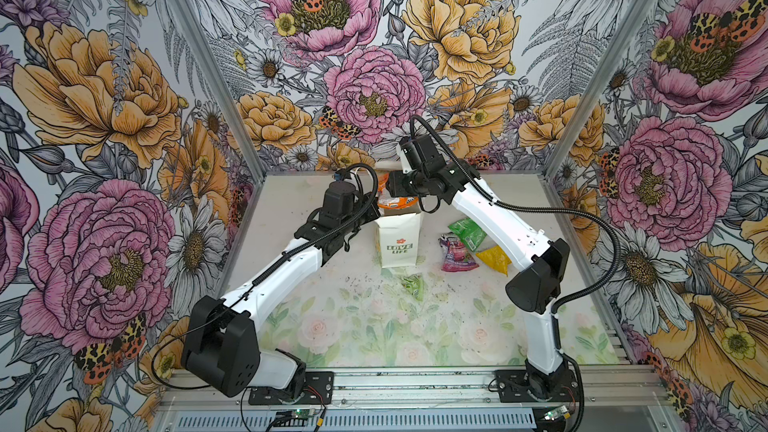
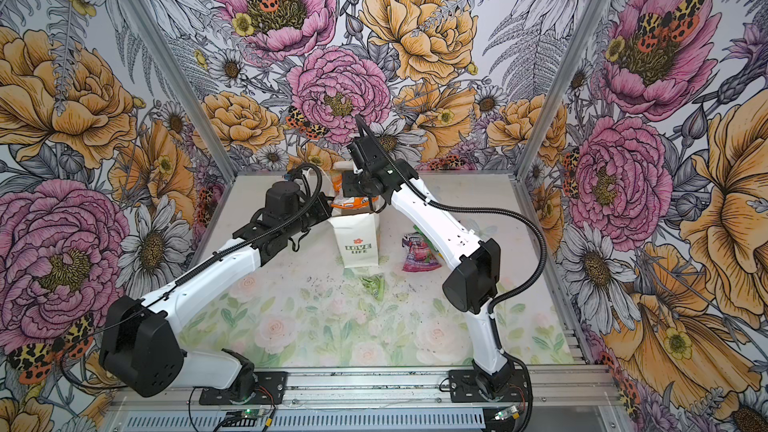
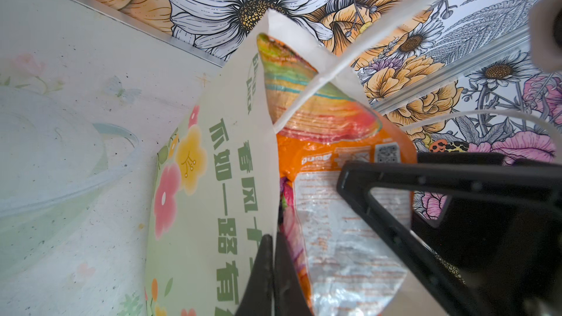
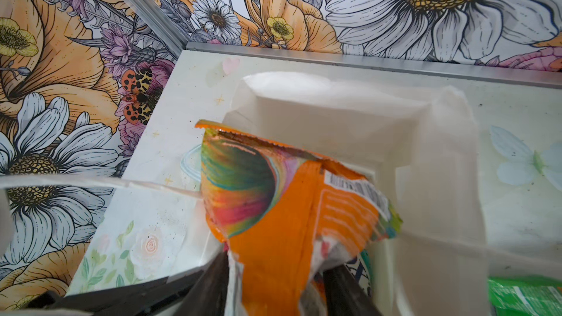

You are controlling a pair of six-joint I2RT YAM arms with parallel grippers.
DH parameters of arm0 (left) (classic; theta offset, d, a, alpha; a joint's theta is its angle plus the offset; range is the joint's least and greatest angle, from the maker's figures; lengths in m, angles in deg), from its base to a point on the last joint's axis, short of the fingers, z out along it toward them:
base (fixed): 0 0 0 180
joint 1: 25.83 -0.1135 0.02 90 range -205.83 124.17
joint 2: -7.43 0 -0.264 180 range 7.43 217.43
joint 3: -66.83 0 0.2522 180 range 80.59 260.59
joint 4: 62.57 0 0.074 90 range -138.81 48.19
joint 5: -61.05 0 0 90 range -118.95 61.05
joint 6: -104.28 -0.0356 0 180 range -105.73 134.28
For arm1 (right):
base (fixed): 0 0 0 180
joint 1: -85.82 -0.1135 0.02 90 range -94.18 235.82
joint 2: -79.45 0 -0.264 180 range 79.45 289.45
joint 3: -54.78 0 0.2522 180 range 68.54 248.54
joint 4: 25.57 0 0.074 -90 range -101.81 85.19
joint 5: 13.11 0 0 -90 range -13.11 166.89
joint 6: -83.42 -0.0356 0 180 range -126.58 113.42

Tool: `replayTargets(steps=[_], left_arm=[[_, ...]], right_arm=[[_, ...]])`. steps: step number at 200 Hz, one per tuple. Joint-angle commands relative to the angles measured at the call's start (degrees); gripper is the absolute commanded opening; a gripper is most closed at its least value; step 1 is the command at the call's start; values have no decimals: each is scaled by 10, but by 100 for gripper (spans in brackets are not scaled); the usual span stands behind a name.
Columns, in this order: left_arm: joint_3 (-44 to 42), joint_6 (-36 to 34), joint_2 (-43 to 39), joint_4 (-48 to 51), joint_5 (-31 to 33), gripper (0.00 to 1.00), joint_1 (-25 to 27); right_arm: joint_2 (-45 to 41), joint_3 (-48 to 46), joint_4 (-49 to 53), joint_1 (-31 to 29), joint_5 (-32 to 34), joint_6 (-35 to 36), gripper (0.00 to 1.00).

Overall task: Place the snacks into the paper bag
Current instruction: 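Lower the orange packet into the paper bag held by the left gripper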

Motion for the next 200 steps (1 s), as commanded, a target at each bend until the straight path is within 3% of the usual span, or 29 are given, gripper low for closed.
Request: replayTargets(steps=[1,200], left_arm=[[4,-1,-6,-14,-11,0,0],[4,-3,-8,-4,-1,0,2]], right_arm=[[10,-1,-25,3,-7,-3,52],[-8,-31,-25,2,-30,-8,52]])
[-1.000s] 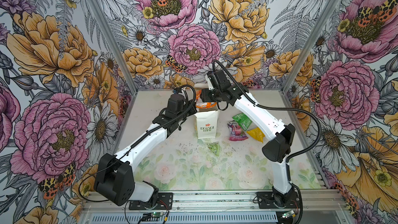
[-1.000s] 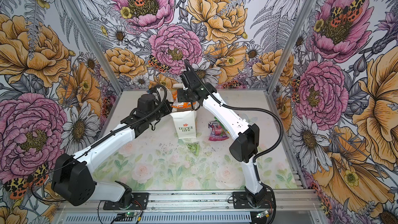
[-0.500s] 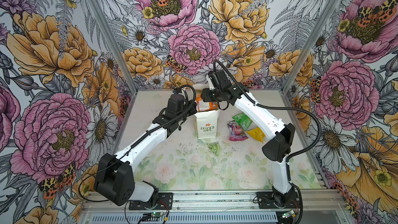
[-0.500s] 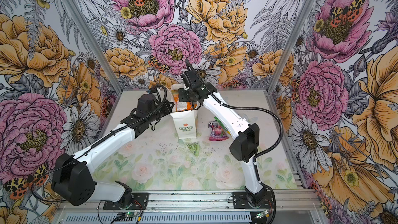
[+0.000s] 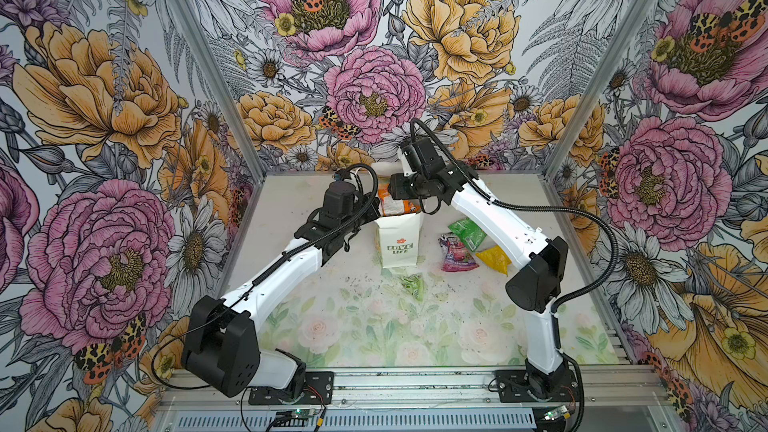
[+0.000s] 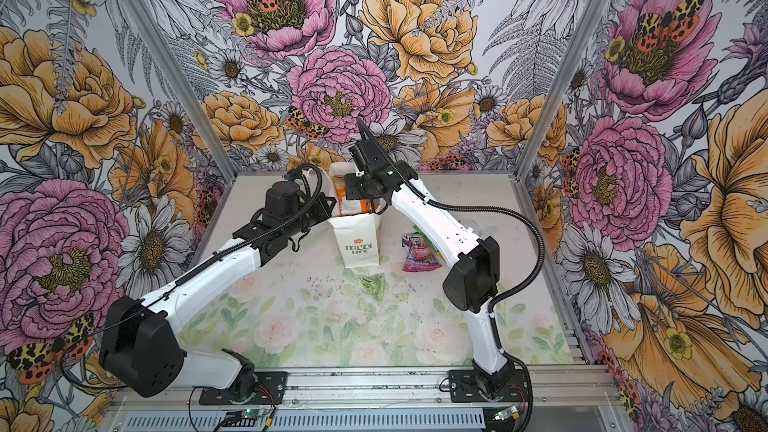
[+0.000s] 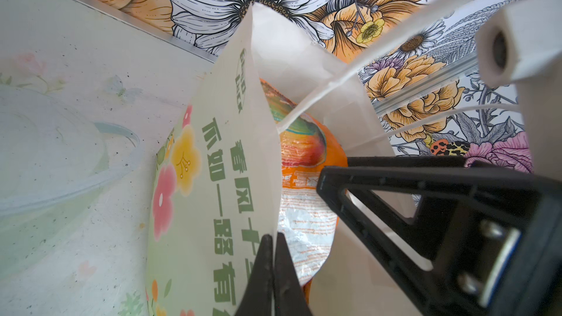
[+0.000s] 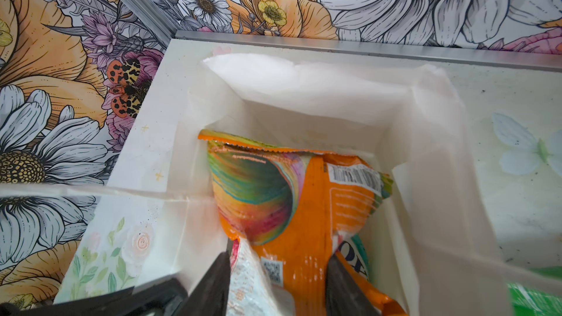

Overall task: Place the snacks into the paper bag
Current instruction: 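Lower the orange packet into the paper bag held by the left gripper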

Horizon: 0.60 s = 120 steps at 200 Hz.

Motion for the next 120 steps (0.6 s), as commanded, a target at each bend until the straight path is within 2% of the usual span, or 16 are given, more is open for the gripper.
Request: replayTargets(steps=[1,79,120], left_arm=[[4,-3,-8,-5,-1,0,1],[-3,-5,-17,5,5,0,-7],[-7,-7,-22,9,5,0,-12]], right_arm=[[-11,-5,-21,-3,-21,-7,52],[-24,-10,-21,-6,-29,-1,56],[-45,-13,-20,-10,-33,2,62]])
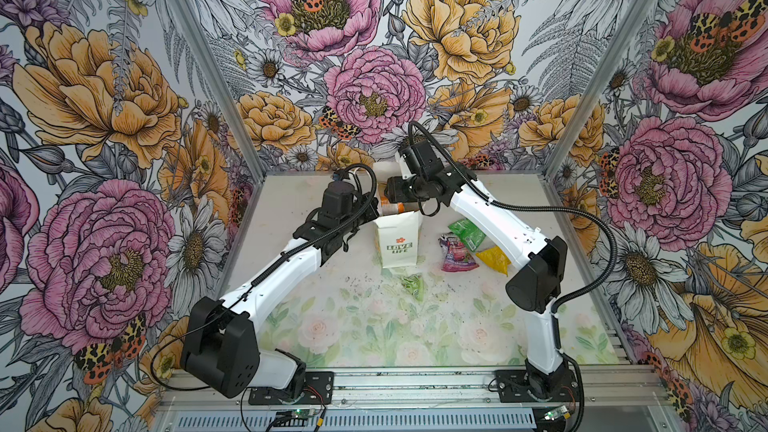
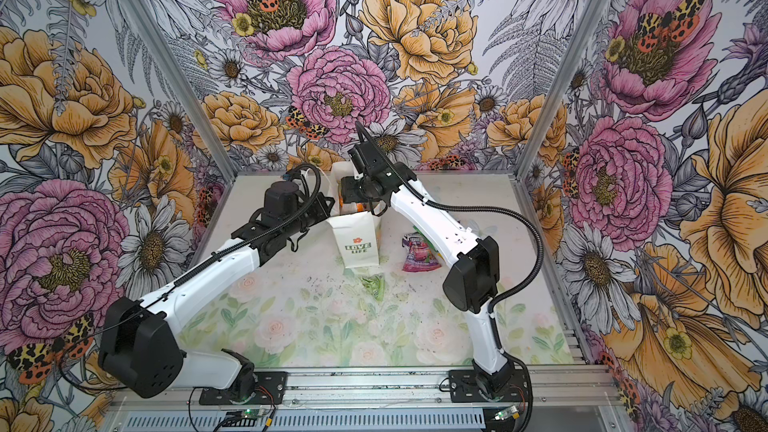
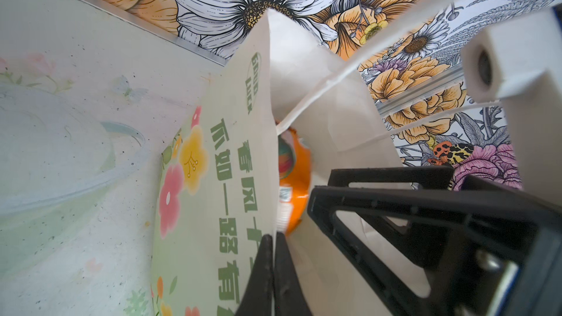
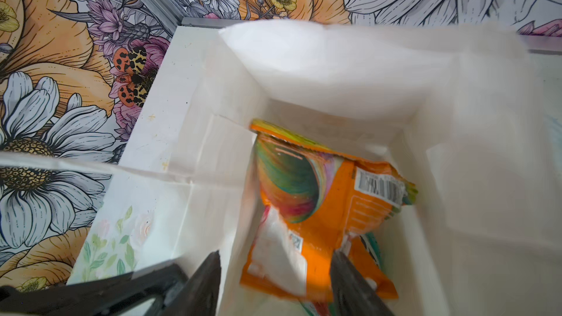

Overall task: Place the snacks into the paper bag
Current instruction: 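Open the right gripper to release the orange packet inside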

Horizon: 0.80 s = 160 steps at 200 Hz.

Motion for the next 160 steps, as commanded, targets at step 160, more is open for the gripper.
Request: replayTargets(steps=[160], left_arm=[[-10,-6,-18,0,-3,0,-9]], right_arm=[[-182,-92,-18,-17,-5,56,69]])
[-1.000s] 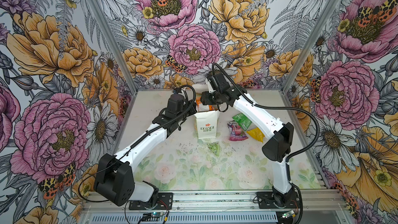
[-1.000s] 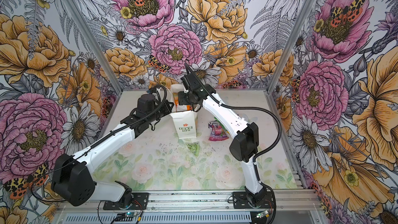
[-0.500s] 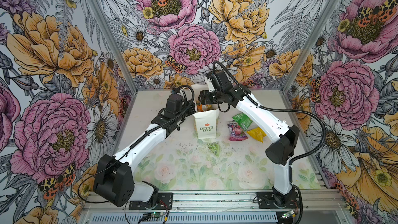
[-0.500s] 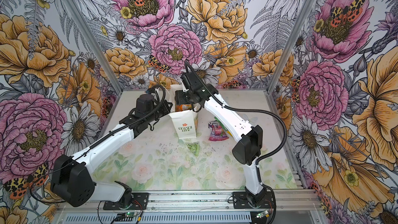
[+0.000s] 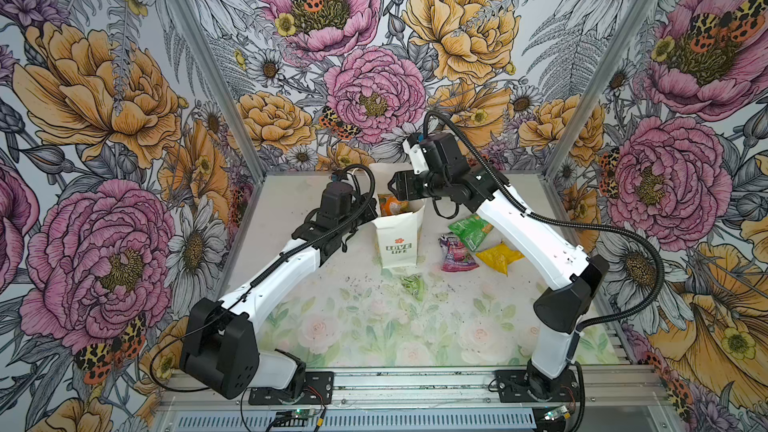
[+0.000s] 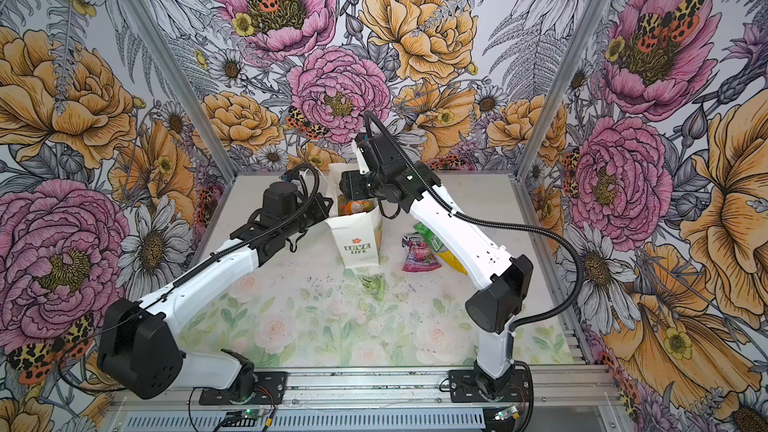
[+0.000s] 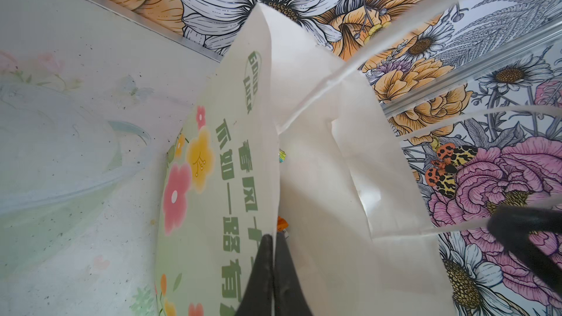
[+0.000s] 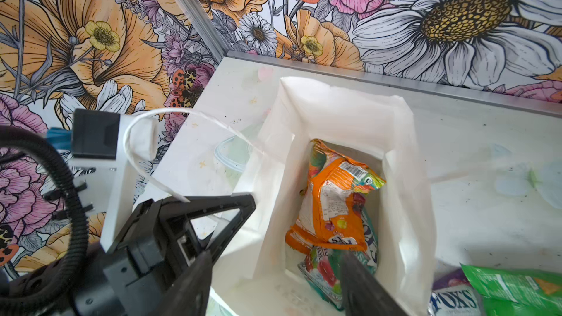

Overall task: Place the snacks into the paper bag
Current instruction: 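Open the right gripper to release the orange packet inside, then withdraw the right gripper from the bag toward the purple FOX'S bag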

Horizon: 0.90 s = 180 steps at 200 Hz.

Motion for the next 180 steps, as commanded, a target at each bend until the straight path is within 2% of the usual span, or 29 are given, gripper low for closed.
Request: replayTargets(steps=[1,75,131,180], left_arm=[[-5,-6,-15,-2,-3,0,-5],[-6,-6,-16,-4,-5,0,-4],[-9,-6,-23,-6,-4,0,-5],[-9,-7,-27,0,-3,0,-7]], right_arm=[[-50,-26,-5,-4,2,17,70],[-186,-175,-5,-3,5,19,76],[-299,-340,-5,-1,35,13,81],[-354,-461,-5,13,44,-17,85]])
